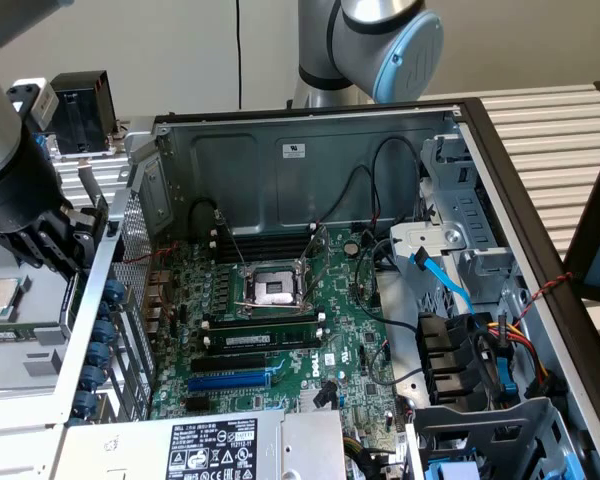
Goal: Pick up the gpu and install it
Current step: 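Pick up the gpu and move the gpu toward the slot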
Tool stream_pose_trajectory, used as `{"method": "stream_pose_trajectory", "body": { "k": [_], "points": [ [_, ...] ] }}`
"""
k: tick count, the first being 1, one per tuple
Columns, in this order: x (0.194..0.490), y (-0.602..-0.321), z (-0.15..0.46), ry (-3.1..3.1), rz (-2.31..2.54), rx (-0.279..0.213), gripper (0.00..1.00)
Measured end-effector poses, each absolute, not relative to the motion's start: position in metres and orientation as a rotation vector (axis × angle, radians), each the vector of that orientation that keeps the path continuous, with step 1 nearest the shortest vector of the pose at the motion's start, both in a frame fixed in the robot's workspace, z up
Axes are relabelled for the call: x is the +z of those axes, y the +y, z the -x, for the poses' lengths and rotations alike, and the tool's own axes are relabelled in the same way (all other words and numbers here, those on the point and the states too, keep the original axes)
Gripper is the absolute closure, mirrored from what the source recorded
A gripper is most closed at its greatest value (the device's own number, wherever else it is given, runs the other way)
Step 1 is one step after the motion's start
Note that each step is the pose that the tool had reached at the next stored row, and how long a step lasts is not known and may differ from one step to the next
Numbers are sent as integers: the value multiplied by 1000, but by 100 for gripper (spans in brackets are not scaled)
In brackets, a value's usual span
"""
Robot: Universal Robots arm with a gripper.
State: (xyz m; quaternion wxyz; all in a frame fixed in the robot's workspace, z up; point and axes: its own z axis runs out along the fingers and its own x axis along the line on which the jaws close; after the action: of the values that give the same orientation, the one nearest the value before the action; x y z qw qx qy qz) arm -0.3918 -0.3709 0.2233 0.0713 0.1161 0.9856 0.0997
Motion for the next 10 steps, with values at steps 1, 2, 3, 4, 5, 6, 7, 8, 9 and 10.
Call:
{"method": "stream_pose_trajectory", "body": {
  "k": [1,2,3,4,5,6,7,8,9,10],
  "points": [
    [223,-371,392,2963,-349,301,70],
    [223,-372,392,2964,-349,302,70],
    [223,-372,392,2964,-350,303,70],
    [223,-372,392,2965,-350,304,70],
    [224,-373,392,2966,-350,306,70],
    [224,-373,392,2966,-350,308,70],
    [224,-373,392,2966,-351,311,70],
    [225,-373,392,2966,-351,315,70],
    [225,-373,392,2965,-351,319,70],
    [225,-373,392,2965,-352,323,70]
  ]
}}
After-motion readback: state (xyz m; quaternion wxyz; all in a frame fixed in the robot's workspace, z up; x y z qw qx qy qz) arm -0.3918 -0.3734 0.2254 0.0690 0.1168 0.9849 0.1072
